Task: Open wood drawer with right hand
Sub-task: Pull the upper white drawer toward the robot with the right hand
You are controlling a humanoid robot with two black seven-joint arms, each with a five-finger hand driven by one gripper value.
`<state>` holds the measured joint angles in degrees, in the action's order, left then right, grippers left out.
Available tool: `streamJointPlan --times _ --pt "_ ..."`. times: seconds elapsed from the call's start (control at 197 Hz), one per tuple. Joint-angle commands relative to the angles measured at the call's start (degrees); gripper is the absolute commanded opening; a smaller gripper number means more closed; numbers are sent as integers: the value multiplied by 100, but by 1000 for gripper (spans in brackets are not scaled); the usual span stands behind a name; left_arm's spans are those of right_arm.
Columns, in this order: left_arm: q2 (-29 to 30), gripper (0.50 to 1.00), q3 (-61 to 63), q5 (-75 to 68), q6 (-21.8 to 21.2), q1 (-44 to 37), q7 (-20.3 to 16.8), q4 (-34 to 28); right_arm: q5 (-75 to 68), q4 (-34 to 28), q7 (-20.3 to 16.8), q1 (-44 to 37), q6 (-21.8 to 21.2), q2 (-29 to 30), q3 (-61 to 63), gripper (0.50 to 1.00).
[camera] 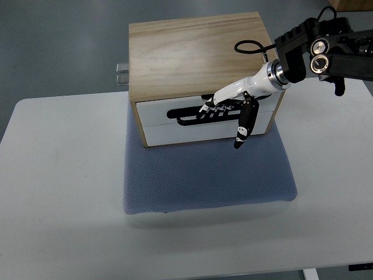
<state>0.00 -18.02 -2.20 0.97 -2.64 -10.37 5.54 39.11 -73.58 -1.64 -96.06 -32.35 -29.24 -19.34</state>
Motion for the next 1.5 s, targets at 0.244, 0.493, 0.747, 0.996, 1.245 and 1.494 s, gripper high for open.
streamJointPlan --times 0.244,0.493,0.747,0.996,1.245,1.494 --pt "0 1000 0 0 0 0 0 0 -18 -60 49 -246 -265 -56 9 940" --pt "0 1000 0 0 0 0 0 0 -35 -227 49 -334 -265 -135 18 940" --pt "0 1000 0 0 0 0 0 0 -35 -280 49 -334 -265 -91 18 940" --pt "0 1000 0 0 0 0 0 0 -35 -271 32 -290 -265 -56 0 940" --pt "0 1000 0 0 0 0 0 0 -44 -306 49 -282 -265 -117 -35 940" --pt "0 1000 0 0 0 0 0 0 -53 -350 102 -334 -265 -135 -35 940"
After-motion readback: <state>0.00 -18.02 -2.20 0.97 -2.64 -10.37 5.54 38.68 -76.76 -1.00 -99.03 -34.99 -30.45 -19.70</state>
